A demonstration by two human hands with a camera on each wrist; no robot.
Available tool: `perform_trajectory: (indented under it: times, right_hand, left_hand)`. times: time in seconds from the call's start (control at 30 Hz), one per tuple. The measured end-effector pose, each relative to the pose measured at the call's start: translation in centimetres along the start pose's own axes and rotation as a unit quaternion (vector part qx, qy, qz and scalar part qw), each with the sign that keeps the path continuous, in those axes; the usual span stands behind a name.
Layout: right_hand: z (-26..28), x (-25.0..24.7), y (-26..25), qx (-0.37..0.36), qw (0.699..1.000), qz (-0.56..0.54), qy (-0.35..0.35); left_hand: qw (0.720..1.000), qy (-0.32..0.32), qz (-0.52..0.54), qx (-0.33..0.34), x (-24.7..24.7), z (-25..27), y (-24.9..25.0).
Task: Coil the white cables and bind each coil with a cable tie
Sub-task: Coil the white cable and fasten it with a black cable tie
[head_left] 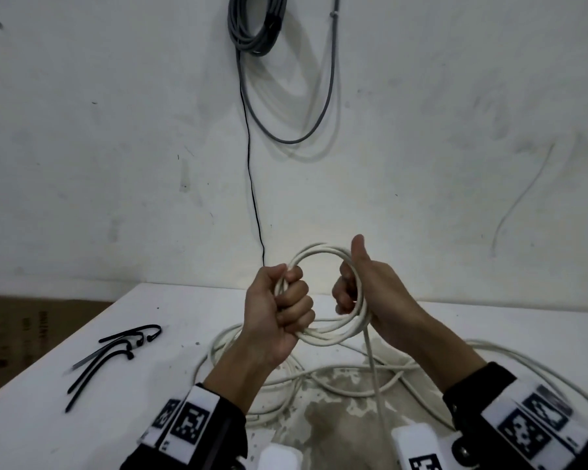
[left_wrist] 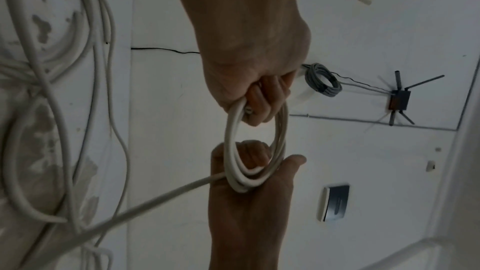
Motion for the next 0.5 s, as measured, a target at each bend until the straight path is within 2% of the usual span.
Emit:
perform_trajectory:
  times: [0.07, 0.17, 0.3, 0.4, 0.5]
  right_hand:
    - [0.0, 0.1, 0.3, 0.027, 0.998, -0.055, 0.017]
    - [0.0, -0.4, 0.2, 0.014, 0.994, -0.086, 0.062]
    - [-0.3, -0.8, 0.2, -0.023, 0.996, 0.003, 0.086]
    - [-0.8, -0.8, 0.3, -0.009, 0.994, 0.060, 0.093]
    - [-0.9, -1.0, 1.3, 0.041, 0.996, 0.066, 0.047]
  left_hand:
    - [0.999, -0.032, -0.001, -0.021, 0.0, 0.2, -0.3]
    - [0.995, -0.074, -0.013, -0.061, 0.0, 0.5, -0.6]
    - [0.993, -0.060, -0.012, -0.098, 0.0, 0.4, -0.6]
    - [0.998, -0.013, -0.028, -0.055, 0.4, 0.0, -0.4]
    - [0.998, 0.051, 0.018, 0.044, 0.0, -1.0, 1.0]
Point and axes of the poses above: each hand's wrist, its own z-axis away from the middle knuckle, its own x-axis out of the palm, y = z × x, the point moved 3 cm from there along -z, towards the middle knuckle, and after that the axes turned 10 degrees about x, right-handed, at the moved point
